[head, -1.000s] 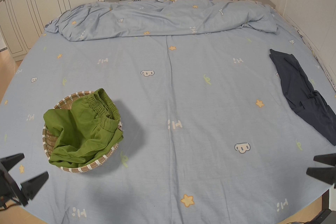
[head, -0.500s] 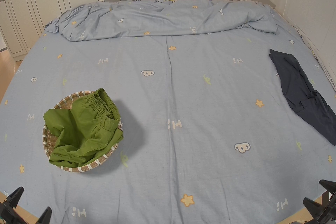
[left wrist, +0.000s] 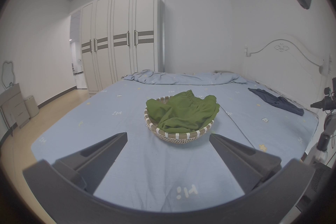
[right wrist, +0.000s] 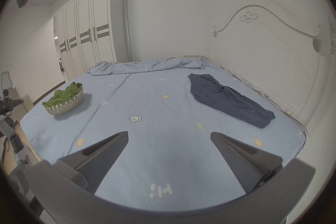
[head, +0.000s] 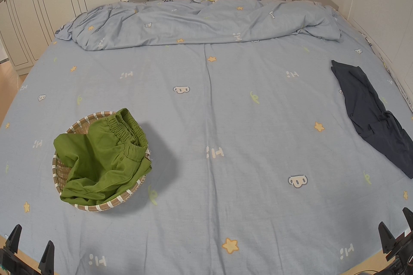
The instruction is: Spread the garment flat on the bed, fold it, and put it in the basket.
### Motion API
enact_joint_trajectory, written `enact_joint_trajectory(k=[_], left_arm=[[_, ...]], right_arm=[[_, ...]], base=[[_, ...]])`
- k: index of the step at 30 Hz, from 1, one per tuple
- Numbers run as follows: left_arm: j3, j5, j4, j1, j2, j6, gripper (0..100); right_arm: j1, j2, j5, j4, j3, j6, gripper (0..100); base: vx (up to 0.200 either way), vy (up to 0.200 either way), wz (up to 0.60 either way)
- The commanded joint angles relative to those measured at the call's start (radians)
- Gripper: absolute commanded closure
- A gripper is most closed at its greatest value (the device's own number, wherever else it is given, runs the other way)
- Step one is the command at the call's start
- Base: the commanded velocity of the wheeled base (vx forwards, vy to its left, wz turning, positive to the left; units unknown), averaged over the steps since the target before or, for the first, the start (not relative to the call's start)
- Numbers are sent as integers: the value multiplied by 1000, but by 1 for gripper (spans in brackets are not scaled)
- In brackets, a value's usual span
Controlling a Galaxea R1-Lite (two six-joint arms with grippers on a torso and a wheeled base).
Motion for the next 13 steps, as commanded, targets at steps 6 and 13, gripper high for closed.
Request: enact_joint_trajectory(k=[6,13], left_arm=[[22,-5,-11,-1,-11,-4,0],[22,-5,-11,-1,-11,-6,0]], right_arm=[[-2,-4,2,0,26,-4,0],[-2,-5,2,0,26,-4,0]], base=[[0,0,0],[0,0,0]])
